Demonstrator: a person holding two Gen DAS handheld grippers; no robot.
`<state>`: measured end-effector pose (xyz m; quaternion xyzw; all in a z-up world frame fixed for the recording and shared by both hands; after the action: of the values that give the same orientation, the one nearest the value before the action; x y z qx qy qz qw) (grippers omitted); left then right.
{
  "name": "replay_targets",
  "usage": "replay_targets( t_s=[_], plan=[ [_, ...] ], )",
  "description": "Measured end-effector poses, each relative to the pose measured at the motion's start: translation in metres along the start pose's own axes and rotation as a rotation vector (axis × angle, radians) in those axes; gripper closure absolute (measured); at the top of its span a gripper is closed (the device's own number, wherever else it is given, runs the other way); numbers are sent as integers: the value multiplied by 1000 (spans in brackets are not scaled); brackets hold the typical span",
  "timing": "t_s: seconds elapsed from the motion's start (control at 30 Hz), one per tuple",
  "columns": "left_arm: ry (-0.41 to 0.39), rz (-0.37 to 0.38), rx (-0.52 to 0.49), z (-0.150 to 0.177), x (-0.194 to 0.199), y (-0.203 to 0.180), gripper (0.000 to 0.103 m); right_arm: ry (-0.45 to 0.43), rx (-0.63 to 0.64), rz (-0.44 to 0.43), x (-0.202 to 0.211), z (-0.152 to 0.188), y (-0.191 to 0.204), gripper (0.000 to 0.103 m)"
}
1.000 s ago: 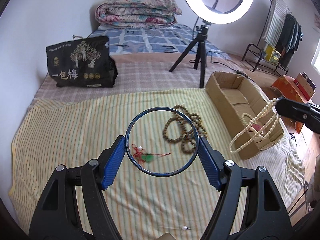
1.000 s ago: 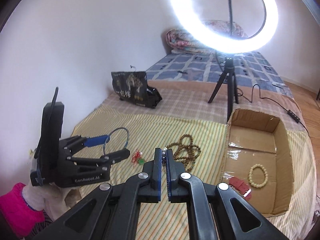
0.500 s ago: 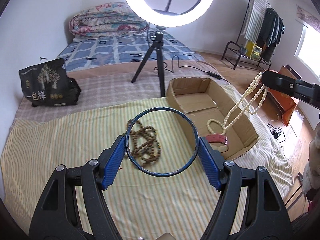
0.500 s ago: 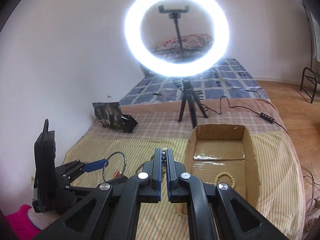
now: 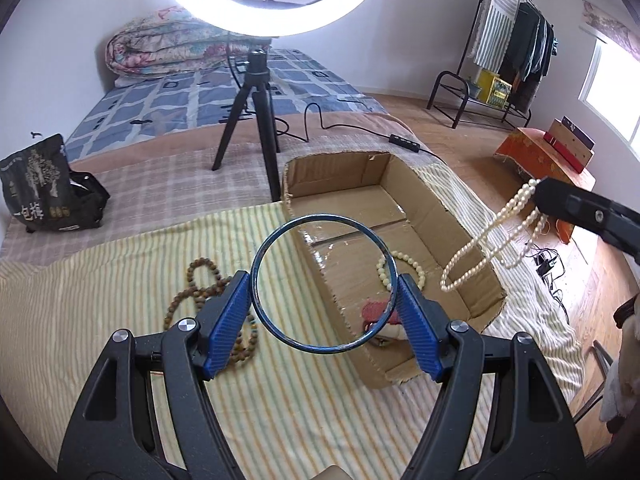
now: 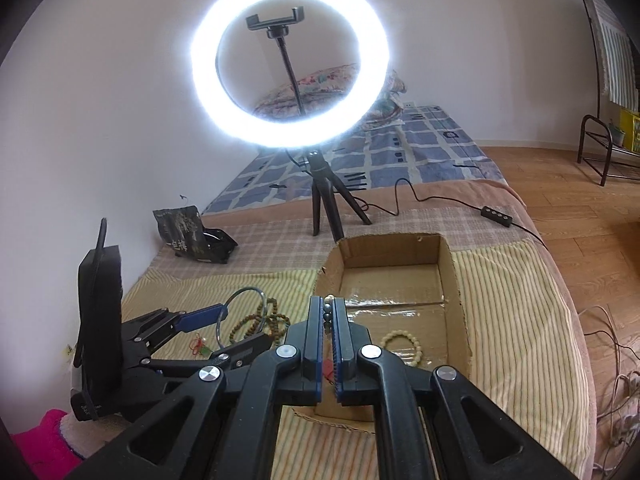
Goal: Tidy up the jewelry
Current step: 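Lift and carry the bangle with the left tool and the necklace with the right tool to the box, then lower the bangle into the box and open the left gripper while the right gripper releases the necklace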
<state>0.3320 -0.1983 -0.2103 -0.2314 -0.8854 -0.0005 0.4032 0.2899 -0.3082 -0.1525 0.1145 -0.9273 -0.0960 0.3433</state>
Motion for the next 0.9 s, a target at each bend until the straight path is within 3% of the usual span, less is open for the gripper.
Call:
replay_targets(
  t_s=[0.43,0.9],
  plan=[
    [-1,-17,30,-25,-43,-6,29,77,-25,39,-19,23,-33,102],
    [21,-23,56,-33,-64,1,29,177,-10,66,-54,50,-40,102]
  ],
)
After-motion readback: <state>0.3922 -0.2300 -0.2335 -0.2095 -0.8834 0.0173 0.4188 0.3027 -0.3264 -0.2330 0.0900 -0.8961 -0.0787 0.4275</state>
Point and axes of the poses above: each gripper's, at about its wrist camera, not at the fingertips, and x roughly against the way its jaws point, y to its left, z to its underside, the point moved 9 cm from there along -x, roughly the way its jaws point, and after that the axes turned 2 degrees about z, right-handed, at the moved point
